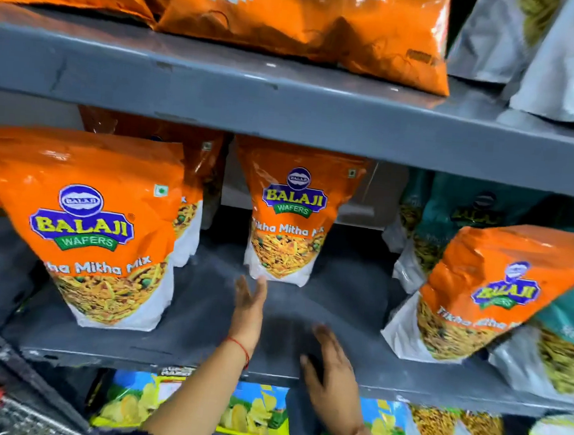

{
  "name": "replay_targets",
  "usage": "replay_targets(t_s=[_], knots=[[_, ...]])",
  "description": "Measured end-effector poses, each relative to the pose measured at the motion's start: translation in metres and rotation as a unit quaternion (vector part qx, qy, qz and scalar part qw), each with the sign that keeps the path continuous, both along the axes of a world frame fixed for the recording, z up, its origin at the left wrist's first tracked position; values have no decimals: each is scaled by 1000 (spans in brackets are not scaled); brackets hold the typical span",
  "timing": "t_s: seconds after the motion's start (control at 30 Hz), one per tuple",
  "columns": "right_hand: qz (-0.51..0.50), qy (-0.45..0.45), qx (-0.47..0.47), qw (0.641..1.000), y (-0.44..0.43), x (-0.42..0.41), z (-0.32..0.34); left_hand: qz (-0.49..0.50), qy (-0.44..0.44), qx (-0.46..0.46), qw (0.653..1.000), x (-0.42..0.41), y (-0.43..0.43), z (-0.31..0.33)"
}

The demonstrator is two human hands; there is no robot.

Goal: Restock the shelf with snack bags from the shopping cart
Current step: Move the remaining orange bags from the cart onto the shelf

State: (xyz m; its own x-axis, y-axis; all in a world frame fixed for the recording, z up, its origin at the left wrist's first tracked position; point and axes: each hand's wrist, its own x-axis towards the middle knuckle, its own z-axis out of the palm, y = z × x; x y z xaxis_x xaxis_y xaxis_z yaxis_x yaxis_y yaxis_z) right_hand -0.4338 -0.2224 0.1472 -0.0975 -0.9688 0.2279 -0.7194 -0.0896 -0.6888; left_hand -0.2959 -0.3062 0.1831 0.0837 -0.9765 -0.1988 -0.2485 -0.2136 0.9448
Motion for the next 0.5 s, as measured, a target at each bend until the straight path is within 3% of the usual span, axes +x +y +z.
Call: replay_targets(t_s=[0.07, 0.17, 0.33, 0.4, 0.5], knots=[[7, -18, -39, 999, 32, -21, -2, -8, -9, -26, 1000, -18, 26, -1], [-60, -56, -82, 993, 63, -66, 5, -6, -65, -99, 993, -69, 62, -3], [-222, -120, -115, 961, 64, -155, 20, -159, 18, -63, 985, -159, 65, -1], [-222, -131, -100, 961, 52, -183, 22, -167, 31, -23, 985, -182, 58, 2], [-128, -221, -57, 965, 31, -212, 19, -168, 42, 14, 985, -194, 46, 3]])
